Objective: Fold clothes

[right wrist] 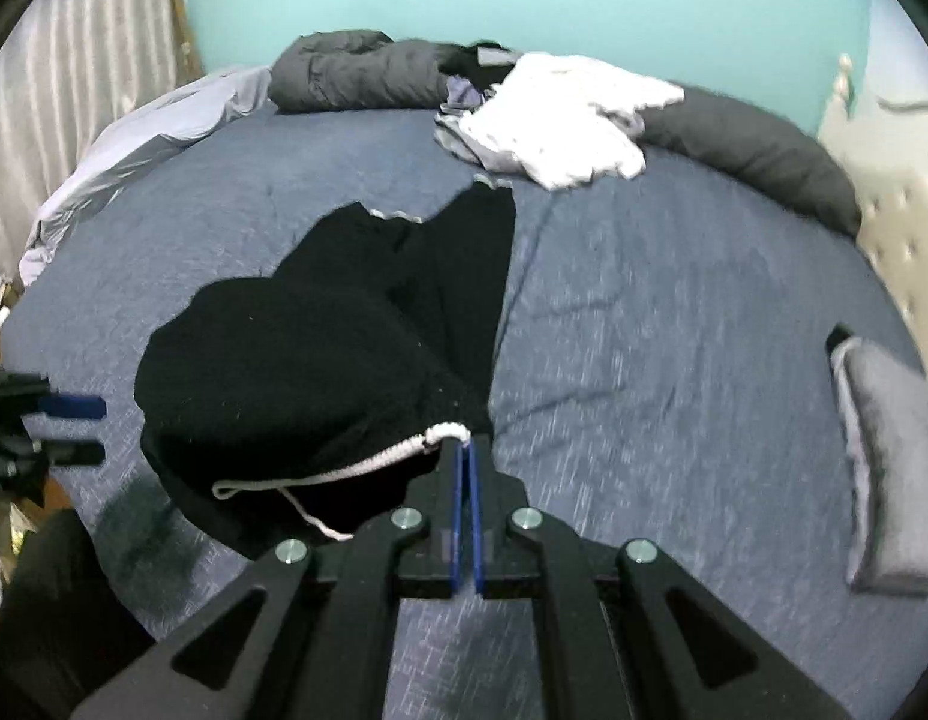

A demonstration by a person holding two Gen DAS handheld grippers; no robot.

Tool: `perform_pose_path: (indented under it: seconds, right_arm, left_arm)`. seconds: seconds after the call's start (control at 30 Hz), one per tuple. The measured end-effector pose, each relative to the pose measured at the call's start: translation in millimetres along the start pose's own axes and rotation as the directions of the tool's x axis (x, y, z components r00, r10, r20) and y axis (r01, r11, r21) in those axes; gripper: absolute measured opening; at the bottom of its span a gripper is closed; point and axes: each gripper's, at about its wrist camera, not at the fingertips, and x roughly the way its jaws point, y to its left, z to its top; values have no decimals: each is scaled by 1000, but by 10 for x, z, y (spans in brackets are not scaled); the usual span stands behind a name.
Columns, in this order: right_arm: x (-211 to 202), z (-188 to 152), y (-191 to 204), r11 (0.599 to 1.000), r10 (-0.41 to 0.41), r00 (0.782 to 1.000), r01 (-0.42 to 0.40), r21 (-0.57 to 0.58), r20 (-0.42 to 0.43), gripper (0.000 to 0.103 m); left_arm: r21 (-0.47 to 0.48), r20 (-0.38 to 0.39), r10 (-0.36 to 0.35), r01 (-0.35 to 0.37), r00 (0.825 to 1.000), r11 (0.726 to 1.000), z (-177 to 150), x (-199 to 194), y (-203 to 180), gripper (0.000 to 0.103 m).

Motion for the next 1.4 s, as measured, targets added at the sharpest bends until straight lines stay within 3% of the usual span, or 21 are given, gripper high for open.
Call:
perform_pose_path:
  seconds: [0.4, 0.5, 0.73, 0.83, 0.9, 1.03, 1.1, 1.2, 1.27, 1.37, 1.4]
  right_arm:
    - [87, -87, -35, 996, 82, 997, -82, 41, -3, 3]
    - [94, -98, -49, 994, 96, 995, -96, 52, -4, 3]
    - [191, -96, -53, 991, 117, 993, -116, 66, -18, 3]
    - [270, -95, -59, 992, 101, 994, -99, 76, -32, 7]
    - [332, -101, -71, 991, 97, 994, -92, 98, -42, 12]
    - [433, -134, -104, 986, 101, 993, -92, 136, -62, 19]
    - [454, -156, -127, 984, 106, 992, -95, 149, -68, 25]
    - [469, -186, -158, 982, 114, 991, -101, 162, -74, 37]
    - [487, -194, -157, 980, 126, 989, -112, 167, -76, 40]
    - [509, -192, -102, 977, 156, 985, -142, 156, -78, 40]
    - [516, -190, -74, 977, 167, 983, -154, 148, -78, 33]
  left_arm:
    - [62, -93, -68, 74, 993, 995, 0, 653, -475, 54]
    - [59, -77, -55, 59, 996, 997, 51, 751, -459, 60]
    - [58, -29, -6, 8, 1000, 998, 265, 814, -259, 60]
    - [66, -24, -7, 8, 1000, 998, 324, 805, -186, 59]
    - [79, -28, 5, -3, 1000, 997, 338, 799, -153, 45]
    - [83, -17, 2, -1, 1000, 997, 401, 701, -87, 26]
    - [82, -8, -4, 4, 1000, 997, 439, 643, -56, 10]
    - [81, 5, -13, 13, 1000, 997, 494, 555, -8, 4]
    - [80, 14, -19, 18, 1000, 997, 532, 497, 23, 4]
    - [79, 27, -28, 26, 999, 997, 587, 409, 70, 3]
    - [79, 32, -32, 29, 999, 996, 606, 380, 86, 3]
